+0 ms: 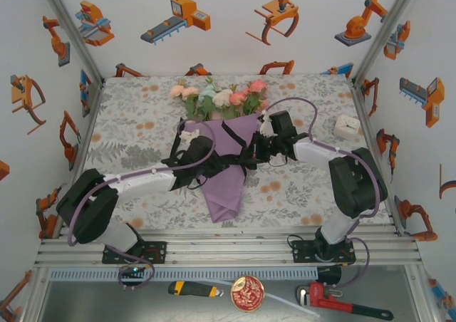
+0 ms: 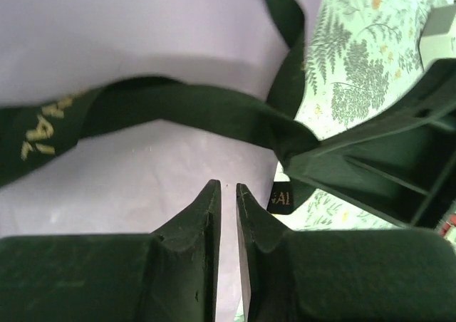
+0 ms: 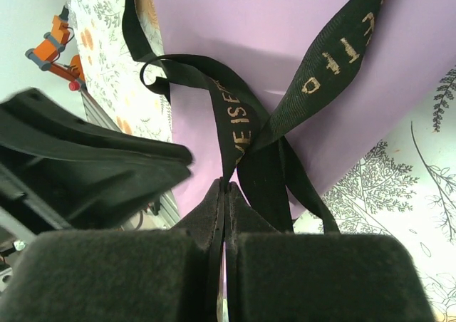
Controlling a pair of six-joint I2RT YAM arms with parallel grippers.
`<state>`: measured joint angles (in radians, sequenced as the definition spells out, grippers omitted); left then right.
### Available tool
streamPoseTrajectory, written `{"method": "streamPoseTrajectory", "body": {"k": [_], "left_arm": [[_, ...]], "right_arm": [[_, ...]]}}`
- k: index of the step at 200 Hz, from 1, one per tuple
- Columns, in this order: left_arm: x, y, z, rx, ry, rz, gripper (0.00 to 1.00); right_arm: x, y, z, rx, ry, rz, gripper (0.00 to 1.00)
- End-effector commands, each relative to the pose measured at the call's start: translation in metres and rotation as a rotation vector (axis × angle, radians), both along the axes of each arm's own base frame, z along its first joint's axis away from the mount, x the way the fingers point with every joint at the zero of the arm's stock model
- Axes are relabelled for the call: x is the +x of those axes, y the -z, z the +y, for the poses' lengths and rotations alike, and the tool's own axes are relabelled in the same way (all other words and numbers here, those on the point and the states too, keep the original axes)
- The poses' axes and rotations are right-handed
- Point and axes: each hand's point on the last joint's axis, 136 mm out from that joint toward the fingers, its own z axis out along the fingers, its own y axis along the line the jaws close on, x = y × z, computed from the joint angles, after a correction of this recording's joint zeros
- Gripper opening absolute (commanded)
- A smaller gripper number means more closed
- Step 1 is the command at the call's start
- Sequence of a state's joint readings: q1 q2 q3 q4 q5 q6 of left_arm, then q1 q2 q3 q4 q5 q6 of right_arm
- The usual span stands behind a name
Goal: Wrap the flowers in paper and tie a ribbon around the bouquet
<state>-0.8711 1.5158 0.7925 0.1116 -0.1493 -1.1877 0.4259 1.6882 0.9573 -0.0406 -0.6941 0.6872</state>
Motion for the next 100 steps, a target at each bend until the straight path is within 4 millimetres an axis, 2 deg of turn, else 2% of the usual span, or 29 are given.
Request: {"method": "streamPoseTrajectory", "body": {"k": [1,14,40,73,100], "left_arm": [[0.006,-0.006,-0.023,-0.234,-0.132,0.084,0.22],[0.01,-0.008,-0.034,-0.312,-0.135,0.069,0.23],[0.015,-0.004,-0.038,-0.331,-0.164,0.061,0.25],[0.016,0.01,-0.041,-0.355,-0.184,0.095,0.29],[0.019,0.008,-0.045,-0.433,-0.192,0.067,0.33]], "right_arm": [[0.013,-0.02,-0.002,0.027,0.042,-0.049,0.0],[0.015,-0.022,-0.003,0.032,0.059,-0.055,0.01],[0.018,-0.023,-0.007,0.015,0.085,-0.049,0.11],[0.018,-0.03,-0.009,0.016,0.091,-0.075,0.09],[0.015,-0.029,-0.008,0.022,0.082,-0.066,0.08]]}}
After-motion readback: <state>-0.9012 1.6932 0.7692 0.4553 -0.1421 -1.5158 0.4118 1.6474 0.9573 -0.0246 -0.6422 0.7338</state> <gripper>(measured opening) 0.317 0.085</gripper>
